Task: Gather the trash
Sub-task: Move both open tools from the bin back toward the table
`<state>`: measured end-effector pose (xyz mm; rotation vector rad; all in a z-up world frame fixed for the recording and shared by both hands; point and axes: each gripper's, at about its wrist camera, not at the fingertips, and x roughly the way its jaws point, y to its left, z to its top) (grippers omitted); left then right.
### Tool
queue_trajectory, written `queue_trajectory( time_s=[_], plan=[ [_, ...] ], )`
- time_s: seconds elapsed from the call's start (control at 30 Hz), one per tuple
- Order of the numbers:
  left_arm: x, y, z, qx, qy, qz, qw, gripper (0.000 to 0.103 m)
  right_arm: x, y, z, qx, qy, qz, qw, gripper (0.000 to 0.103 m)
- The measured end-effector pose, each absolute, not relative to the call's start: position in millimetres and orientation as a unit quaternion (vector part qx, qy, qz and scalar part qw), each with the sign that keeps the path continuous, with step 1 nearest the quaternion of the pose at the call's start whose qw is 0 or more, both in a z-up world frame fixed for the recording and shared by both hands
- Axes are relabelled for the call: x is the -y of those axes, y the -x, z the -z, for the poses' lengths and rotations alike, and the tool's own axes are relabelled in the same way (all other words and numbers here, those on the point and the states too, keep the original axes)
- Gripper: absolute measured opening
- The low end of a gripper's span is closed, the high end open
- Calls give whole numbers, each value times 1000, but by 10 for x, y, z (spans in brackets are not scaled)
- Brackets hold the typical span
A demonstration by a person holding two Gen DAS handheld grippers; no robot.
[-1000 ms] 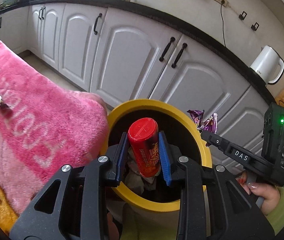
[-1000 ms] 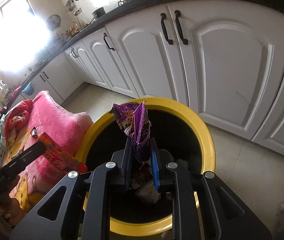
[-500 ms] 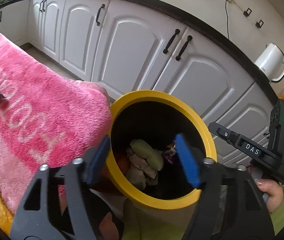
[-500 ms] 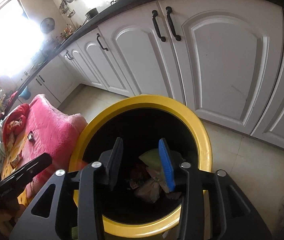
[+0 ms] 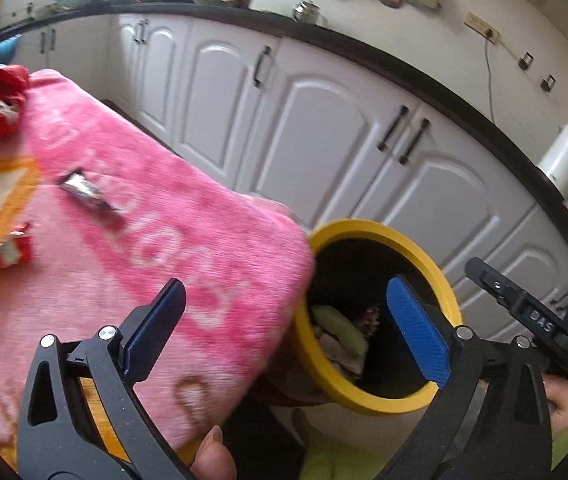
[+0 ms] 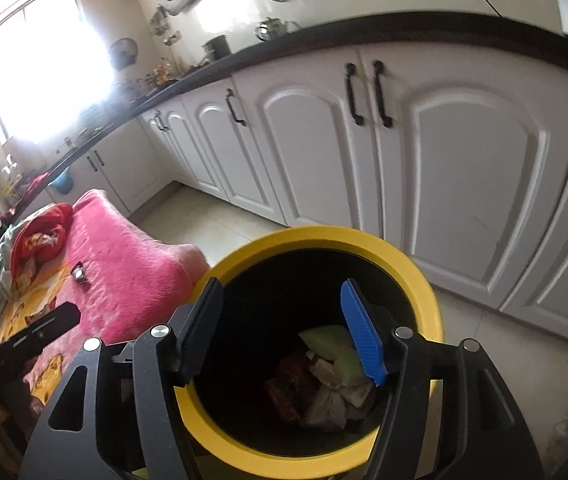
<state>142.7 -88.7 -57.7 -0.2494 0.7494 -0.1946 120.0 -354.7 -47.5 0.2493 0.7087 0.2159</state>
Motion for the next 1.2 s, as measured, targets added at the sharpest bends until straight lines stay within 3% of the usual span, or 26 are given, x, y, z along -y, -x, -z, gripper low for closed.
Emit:
queue_trajectory(
  time_s=[0.7,1.2],
  plan=[
    [-192,-1054,439,-329,177,-22,927,92,2436,-1051,186,-319,-28,-203,925,65],
    [-968,-1055,719,-345,295,-85,887,92,1593,-1380,169,-328,18,-259,908,65]
  ],
)
